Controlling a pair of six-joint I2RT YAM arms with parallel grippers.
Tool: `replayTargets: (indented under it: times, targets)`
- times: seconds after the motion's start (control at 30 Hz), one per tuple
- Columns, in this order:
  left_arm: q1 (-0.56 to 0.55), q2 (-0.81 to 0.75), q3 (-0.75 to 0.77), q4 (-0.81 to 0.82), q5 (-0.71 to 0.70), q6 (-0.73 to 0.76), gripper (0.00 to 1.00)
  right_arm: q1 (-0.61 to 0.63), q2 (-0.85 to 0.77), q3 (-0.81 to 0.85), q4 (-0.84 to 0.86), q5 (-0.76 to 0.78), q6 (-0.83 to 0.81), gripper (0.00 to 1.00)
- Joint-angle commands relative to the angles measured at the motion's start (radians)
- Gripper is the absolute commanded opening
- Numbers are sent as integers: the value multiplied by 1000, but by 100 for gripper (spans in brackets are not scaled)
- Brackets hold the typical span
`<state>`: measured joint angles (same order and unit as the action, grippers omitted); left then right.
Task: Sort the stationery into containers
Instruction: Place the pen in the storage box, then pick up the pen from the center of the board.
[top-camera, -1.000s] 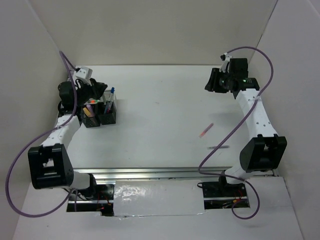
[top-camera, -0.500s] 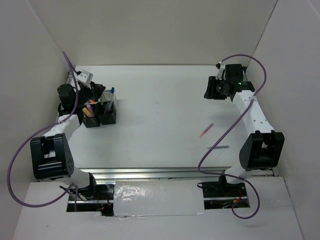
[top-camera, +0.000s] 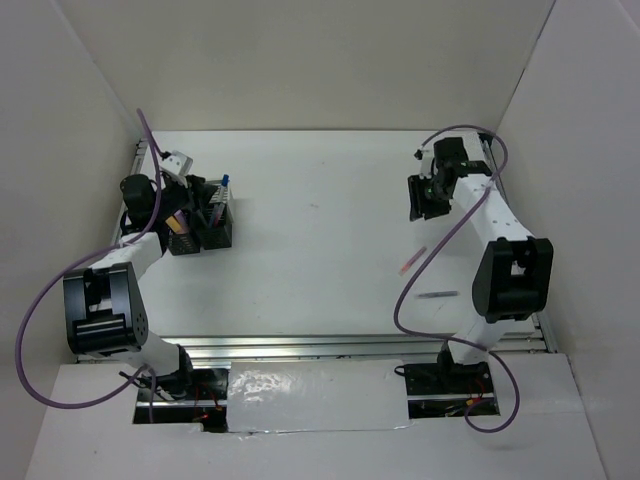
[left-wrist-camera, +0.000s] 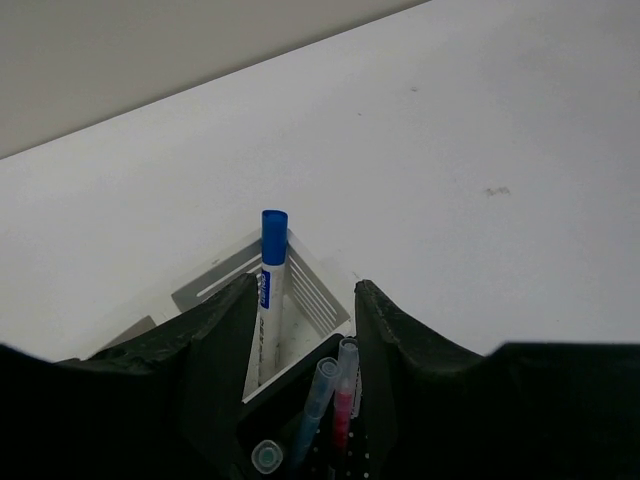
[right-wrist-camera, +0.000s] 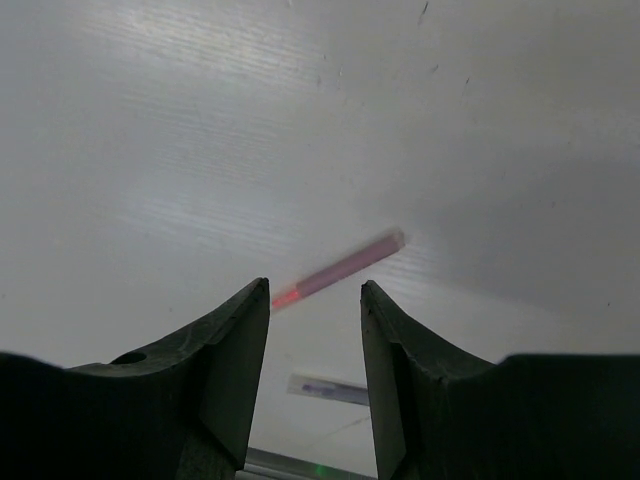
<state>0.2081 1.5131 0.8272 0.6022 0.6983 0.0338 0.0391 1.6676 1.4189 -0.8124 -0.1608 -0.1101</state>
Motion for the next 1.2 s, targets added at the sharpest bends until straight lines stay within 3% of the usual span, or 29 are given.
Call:
replayTargets:
  times: [0.0,0.3,0.5,0.7,0.83,1.17]
  targets:
    - [-4,-42,19,25,36,38,56,21,40,-3,-71,55,-56,49]
    - [-44,-155,6,-48,82,110,58,27,129,49,-163,98,-99,50]
    - [-93,-264,-23,-79,79,150,58,12,133,15,-174,84,204,48]
    - [-122,-329,-28,-96,63,114,58,7,170,-28,-139,135,392,47]
    - [-127,-364,-25,-108,61,103,59,15,188,-51,-122,219,449,47]
    - [-187,-445,-63,-151,52,184,61,15,285,-20,-119,214,467,44]
